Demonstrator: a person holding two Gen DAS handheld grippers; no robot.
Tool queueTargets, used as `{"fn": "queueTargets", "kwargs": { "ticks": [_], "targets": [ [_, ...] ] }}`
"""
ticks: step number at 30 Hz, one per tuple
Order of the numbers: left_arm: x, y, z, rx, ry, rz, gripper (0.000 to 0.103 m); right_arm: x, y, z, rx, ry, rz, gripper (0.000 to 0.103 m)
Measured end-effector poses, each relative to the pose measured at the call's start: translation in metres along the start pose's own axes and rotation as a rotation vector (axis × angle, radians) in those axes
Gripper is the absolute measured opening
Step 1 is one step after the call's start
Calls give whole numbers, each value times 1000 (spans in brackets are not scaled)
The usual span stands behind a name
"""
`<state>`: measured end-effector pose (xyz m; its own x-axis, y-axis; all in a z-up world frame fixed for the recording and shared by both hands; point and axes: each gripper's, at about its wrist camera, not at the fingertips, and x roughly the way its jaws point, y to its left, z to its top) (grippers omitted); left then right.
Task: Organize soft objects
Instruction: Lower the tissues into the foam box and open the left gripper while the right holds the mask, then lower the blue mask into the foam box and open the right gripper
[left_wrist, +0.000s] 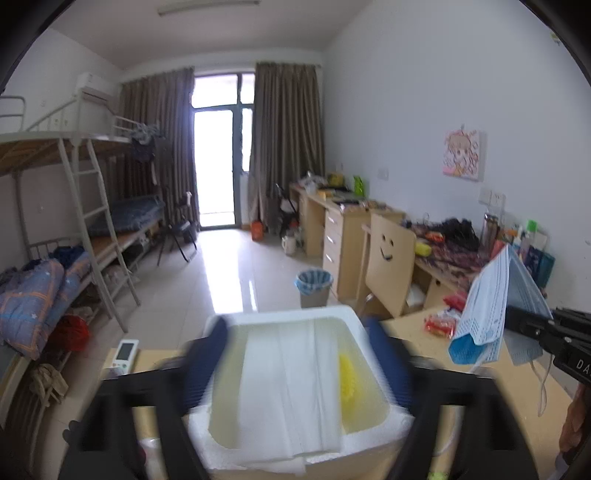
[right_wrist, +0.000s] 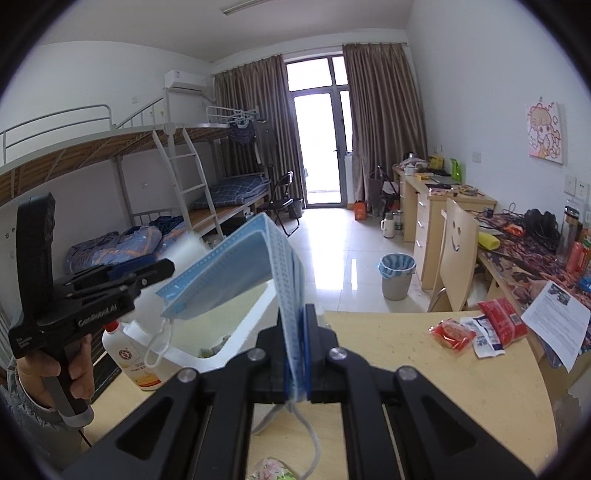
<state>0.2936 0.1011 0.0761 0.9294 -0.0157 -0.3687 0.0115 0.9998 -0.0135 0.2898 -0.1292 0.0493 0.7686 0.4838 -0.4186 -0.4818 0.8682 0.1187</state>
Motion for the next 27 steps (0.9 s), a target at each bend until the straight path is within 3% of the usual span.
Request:
{"fn": "queueTargets", "kwargs": {
  "ticks": [2, 4, 9, 27],
  "targets": [
    [-5, -3, 2, 16, -22, 14, 93, -1, -2, 0, 8, -1, -3, 8],
    [-9, -7, 4, 41, -40, 26, 102, -1, -4, -1, 12, -1, -5, 8],
    [-22, -3, 7, 47, -74, 47, 102, 0, -3, 0, 11, 2, -3, 8],
    [-63, 43, 5, -1, -80, 142, 102, 32, 45, 7, -65, 38, 97, 8]
  ]
}}
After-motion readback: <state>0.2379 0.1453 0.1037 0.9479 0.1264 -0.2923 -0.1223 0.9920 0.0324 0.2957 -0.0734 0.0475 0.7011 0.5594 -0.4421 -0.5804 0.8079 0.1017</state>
